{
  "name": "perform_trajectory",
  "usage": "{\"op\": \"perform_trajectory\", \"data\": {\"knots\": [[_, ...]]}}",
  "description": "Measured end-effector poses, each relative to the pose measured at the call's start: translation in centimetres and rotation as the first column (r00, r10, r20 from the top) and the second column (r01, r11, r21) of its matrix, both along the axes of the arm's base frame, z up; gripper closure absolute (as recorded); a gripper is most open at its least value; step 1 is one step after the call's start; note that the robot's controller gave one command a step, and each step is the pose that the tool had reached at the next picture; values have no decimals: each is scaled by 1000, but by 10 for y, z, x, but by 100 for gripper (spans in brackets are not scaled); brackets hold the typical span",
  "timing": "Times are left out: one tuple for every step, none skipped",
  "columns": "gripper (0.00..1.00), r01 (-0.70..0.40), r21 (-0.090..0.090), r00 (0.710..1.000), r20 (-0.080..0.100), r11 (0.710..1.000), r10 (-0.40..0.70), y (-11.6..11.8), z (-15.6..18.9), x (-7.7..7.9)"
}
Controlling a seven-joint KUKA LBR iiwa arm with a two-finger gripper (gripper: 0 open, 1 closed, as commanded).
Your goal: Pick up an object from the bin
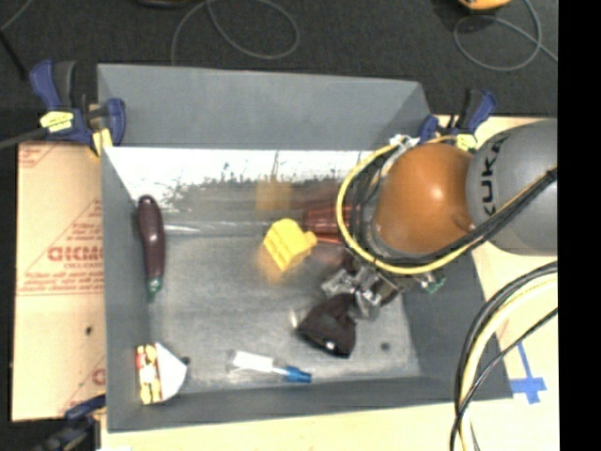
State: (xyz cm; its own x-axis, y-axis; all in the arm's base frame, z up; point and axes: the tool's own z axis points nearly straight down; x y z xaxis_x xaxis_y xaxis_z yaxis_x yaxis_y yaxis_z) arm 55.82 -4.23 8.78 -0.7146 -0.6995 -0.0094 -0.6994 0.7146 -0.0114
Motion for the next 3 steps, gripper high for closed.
{"op": "perform_trajectory", "data": {"knots": [[100, 1, 1, 1000, -3, 1000, -1, 0, 10, -1], [100, 2, 1, 1000, -3, 1000, -2, 0, 27, -1], [100, 3, 1, 1000, -3, 1000, -3, 0, 44, -1]]}}
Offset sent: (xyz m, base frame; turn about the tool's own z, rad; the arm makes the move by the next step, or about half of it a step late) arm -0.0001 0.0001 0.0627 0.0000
